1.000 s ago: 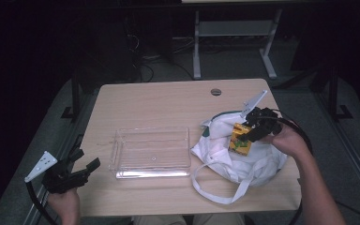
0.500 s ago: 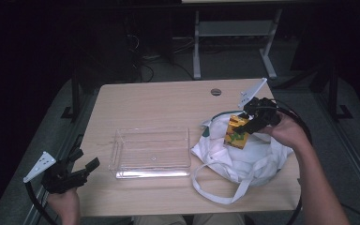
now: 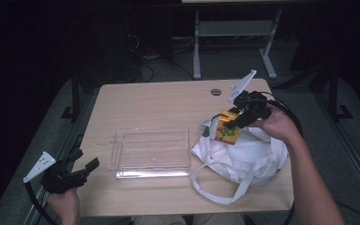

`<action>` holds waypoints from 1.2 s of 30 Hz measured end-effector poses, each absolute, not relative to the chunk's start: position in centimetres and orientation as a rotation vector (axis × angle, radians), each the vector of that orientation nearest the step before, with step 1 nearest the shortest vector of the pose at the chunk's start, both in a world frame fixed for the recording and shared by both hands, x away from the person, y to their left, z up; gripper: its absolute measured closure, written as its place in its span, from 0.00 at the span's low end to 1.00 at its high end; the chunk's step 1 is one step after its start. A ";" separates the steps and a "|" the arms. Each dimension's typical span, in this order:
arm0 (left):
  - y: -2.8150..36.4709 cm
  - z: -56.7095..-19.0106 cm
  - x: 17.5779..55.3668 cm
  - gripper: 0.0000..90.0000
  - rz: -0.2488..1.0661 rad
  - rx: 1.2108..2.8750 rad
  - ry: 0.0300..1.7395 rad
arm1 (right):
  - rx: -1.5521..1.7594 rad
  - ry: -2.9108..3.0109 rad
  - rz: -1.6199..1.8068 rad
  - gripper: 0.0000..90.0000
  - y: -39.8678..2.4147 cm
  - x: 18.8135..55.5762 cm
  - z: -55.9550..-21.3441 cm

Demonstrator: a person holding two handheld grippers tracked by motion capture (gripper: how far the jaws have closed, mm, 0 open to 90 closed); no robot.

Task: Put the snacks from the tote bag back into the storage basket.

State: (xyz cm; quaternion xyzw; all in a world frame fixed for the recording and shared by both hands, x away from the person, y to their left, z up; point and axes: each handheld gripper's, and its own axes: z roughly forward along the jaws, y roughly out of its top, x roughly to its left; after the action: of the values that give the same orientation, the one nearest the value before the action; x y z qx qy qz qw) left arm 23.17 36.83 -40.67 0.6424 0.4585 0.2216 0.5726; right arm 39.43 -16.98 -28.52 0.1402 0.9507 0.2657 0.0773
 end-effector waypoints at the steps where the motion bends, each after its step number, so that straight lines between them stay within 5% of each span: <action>1: 36.8 -40.7 23.2 0.14 0.520 1.506 1.075 | 0.416 2.847 0.800 0.58 -16.8 39.4 -28.4; 36: 36.9 -40.6 23.1 0.14 0.523 1.504 1.074 | 0.165 2.892 0.816 0.58 -7.9 41.4 -25.7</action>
State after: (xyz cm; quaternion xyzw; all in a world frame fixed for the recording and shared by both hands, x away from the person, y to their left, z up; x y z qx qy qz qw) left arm 23.11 36.87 -40.65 0.6418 0.4582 0.2230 0.5731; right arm 41.41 -7.94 -25.72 0.0548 0.9589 0.2705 0.0661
